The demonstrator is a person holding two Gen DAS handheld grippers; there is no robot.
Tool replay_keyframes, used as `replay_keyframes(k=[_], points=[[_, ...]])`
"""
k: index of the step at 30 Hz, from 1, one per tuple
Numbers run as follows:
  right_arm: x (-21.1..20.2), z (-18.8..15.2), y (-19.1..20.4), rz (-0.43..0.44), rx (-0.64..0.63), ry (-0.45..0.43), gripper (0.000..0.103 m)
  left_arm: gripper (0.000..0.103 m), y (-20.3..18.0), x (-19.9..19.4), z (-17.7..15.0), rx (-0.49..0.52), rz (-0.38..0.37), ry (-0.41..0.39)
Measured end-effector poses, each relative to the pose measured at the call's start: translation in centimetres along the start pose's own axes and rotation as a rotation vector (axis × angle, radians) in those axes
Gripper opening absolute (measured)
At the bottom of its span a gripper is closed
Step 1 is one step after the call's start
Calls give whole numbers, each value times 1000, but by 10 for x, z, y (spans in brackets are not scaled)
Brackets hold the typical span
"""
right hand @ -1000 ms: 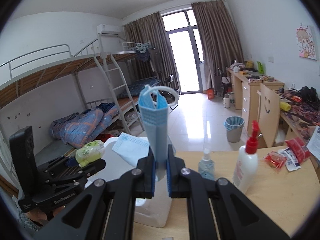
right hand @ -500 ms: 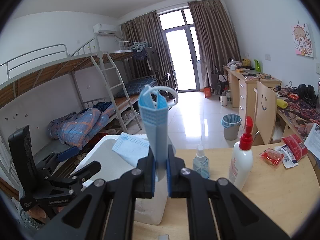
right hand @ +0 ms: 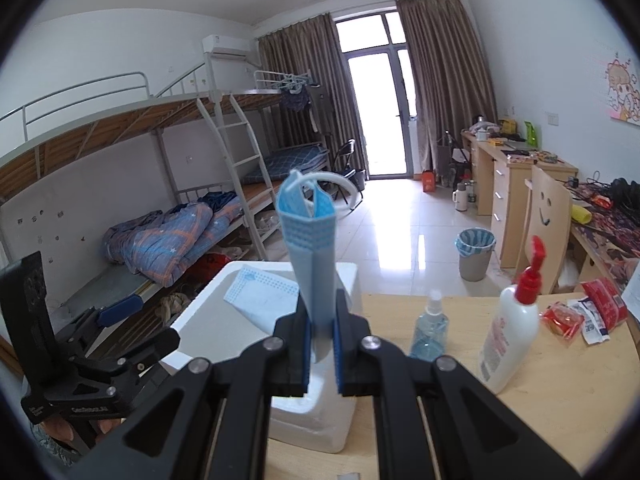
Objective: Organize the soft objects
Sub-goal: 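Lower the blue mask into the foam box and open the right gripper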
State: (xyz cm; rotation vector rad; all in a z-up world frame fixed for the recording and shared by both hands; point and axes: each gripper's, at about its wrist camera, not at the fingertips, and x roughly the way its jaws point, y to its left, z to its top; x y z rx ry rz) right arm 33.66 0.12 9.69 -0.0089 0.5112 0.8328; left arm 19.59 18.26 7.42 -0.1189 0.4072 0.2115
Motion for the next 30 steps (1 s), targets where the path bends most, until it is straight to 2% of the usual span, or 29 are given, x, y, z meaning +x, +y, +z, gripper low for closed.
replay_keyframes(k=[19,26,29,30], points=[[31,-2,34,76,-50,54,12,102,32,-20,-12,-27,67,3],[39,-3,38,85,-65,85,12,102,35,-21,-13,-47,65,1],[41,-4,39,55,-81,90,12,102,32,-21,-13,-42,67,3],[42,-4,39,52,-79,90,18,102,32,-21,-13,-43,68,1]])
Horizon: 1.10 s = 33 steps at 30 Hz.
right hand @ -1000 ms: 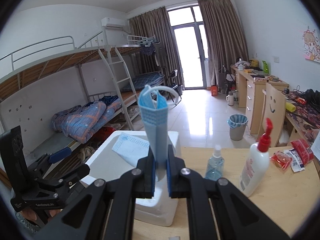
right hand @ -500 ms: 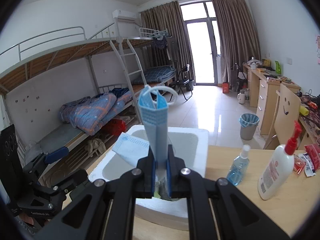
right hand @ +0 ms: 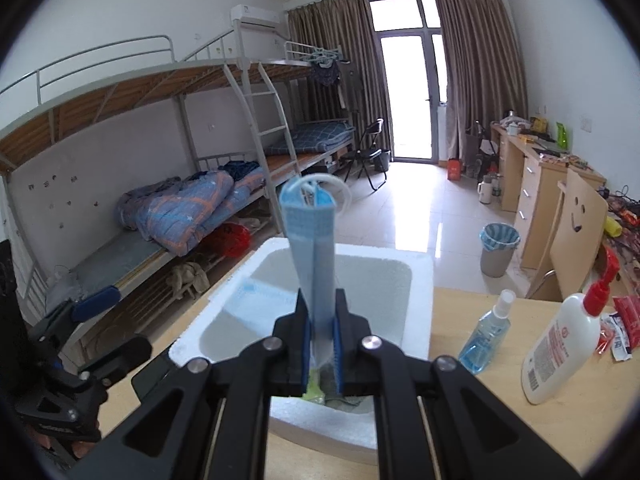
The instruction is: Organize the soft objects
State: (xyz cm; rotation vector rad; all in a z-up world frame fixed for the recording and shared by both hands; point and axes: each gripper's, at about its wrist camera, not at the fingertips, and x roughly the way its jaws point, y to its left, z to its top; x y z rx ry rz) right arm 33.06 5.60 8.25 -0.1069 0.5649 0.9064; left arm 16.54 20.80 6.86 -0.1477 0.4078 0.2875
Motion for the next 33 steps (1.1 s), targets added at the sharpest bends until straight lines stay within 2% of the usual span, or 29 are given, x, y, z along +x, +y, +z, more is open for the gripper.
replay_keyframes(k=[1,3,4,6,28,33], points=[[0,0,0,-9,-2,2,27,102,0,0,0,0,-1,-1],[2,-2,1,-31,-22,18,82,102,1,-1,0,-1,-3,-4],[0,-4,2,-37,-25,8,88,102,0,-1,0,2,-3,-4],[-6,-5,3,-47,-27,-21,90,102,-1,-2,1,5,-3,-7],[-31,-4,-1,-56,-18,-33,91,102,-15,-14,3,18,-14,-11],[-41,-8,-2,-61,-11,-39,95,102,-21,-22,3,21,-18,-17]])
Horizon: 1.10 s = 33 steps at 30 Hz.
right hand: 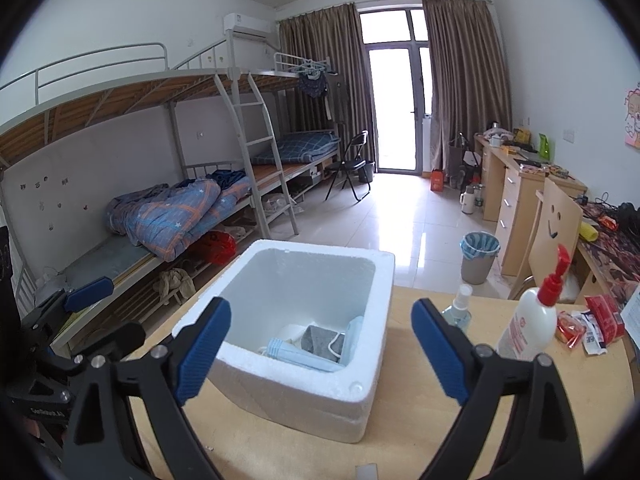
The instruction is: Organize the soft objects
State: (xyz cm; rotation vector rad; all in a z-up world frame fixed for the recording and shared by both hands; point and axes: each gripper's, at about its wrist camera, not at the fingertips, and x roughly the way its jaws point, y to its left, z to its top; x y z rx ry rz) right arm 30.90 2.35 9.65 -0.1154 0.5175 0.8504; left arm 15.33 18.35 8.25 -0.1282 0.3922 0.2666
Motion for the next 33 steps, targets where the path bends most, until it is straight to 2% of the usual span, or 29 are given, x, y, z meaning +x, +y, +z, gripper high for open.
replay_keyframes(k=[11,21,33], points=[[-31,-5,2,-25,-14,-42,95,102,-15,-28,3,17,-27,-37],[-81,-16,4,-29,-15,-103,98,102,-33,-63,-4,41,-30,-63],[-133,-50,8,-73,-30,-181,102,102,-44,-109,-22,27,-40,-124]])
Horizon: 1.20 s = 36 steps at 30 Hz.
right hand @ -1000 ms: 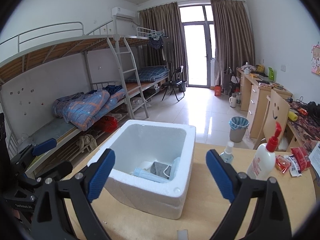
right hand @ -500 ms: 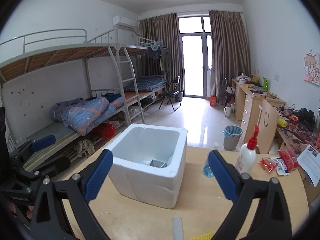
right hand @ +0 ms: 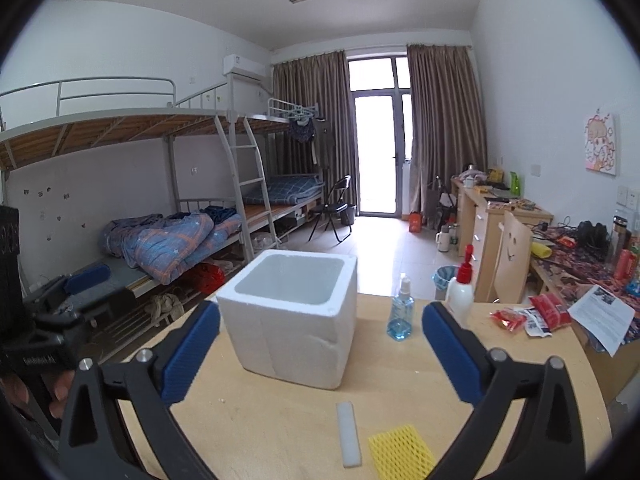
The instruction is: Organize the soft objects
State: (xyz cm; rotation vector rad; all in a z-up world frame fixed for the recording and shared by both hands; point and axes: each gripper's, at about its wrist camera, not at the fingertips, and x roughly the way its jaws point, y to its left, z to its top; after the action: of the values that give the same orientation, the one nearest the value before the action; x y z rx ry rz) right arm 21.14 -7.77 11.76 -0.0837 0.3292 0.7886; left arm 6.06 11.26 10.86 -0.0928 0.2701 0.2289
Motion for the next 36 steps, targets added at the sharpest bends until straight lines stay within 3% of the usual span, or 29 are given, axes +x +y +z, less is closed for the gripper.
replay_keyframes(k=[11,14,18,25,29,36], points=[[-25,-41,-6,7,23,-70,102,102,-7,-26,-34,23,34,-111],[-31,-58,-4,-21,6,-94,102,102,-8,-33,-48,28,74,-161],[-37,-77,-2,-69,-9,-108,102,102,-9,-37,-66,19,71,-185],[-50,-104,5,-136,-17,-145,102,102,-6,-35,-101,-27,75,-145],[-48,-113,-1,-136,6,-113,102,102,-4,-31,-112,-19,56,-98],[-46,-128,-4,-145,11,-108,102,102,-4,-34,-127,-25,46,-125]])
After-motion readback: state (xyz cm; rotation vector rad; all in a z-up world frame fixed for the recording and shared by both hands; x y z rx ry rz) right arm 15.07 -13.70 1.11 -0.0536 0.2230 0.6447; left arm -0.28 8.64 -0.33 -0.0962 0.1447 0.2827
